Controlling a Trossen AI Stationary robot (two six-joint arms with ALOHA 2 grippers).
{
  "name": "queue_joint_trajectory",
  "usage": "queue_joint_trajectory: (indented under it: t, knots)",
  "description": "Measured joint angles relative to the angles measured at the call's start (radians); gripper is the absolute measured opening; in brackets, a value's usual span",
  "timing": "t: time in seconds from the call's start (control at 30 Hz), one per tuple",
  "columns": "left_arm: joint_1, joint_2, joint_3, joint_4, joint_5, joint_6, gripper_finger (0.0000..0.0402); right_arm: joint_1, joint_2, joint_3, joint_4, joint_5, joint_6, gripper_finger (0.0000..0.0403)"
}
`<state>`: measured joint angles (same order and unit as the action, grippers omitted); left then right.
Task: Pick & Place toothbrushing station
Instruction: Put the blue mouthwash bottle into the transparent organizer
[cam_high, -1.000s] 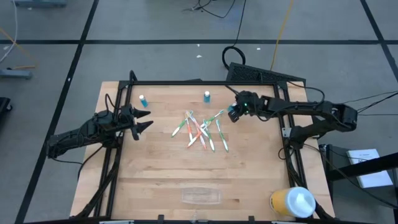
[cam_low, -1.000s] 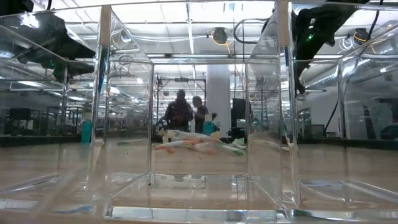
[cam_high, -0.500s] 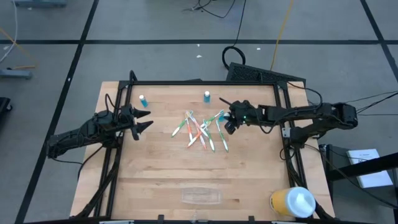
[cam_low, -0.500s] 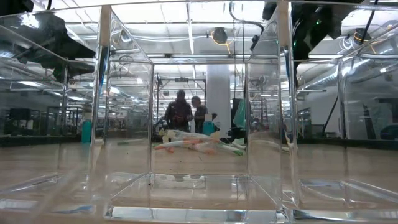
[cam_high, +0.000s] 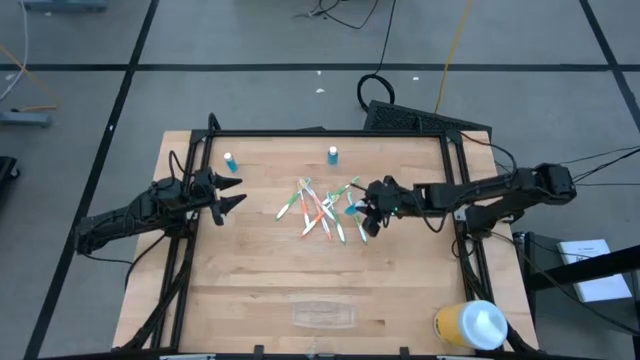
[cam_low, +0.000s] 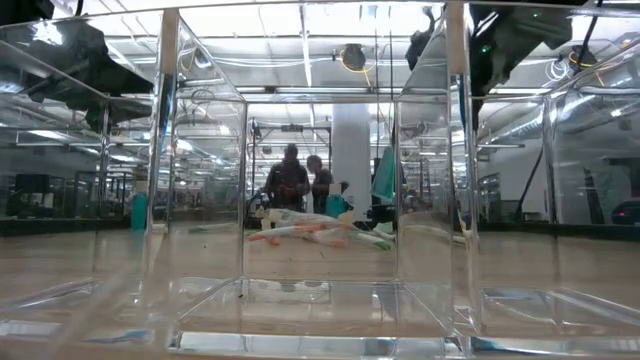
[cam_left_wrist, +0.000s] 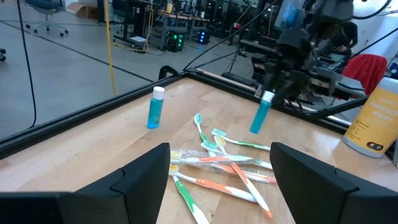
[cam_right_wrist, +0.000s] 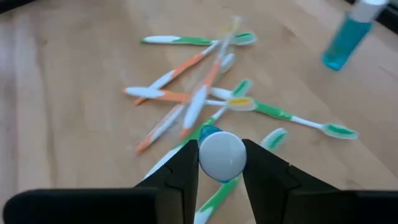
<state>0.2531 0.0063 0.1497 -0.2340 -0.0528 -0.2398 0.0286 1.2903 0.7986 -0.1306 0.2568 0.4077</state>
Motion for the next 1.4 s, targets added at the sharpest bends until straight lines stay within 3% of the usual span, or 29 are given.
queue_joint_trajectory:
  t: [0.53,1.07,1.27,1.4]
  knots:
    - [0.000,0.000,0.000,0.000,0.000,0.000,0.0283,0.232,0.000,0.000,0.023,0.002,0.031,0.0097]
    - [0.000,0.000,0.000,0.000,0.000,0.000,0.0283,0.444,0.053,0.001,0.376,-0.035,-0.008,0.0097]
    - [0.000,0.000,0.000,0.000,0.000,0.000,0.0283,0.453,0.188,0.116,0.392,-0.105,-0.052,0.0096]
    - [0.000,0.000,0.000,0.000,0.000,0.000,0.0283,0.461,0.280,0.270,0.282,-0.135,-0.096,0.0096]
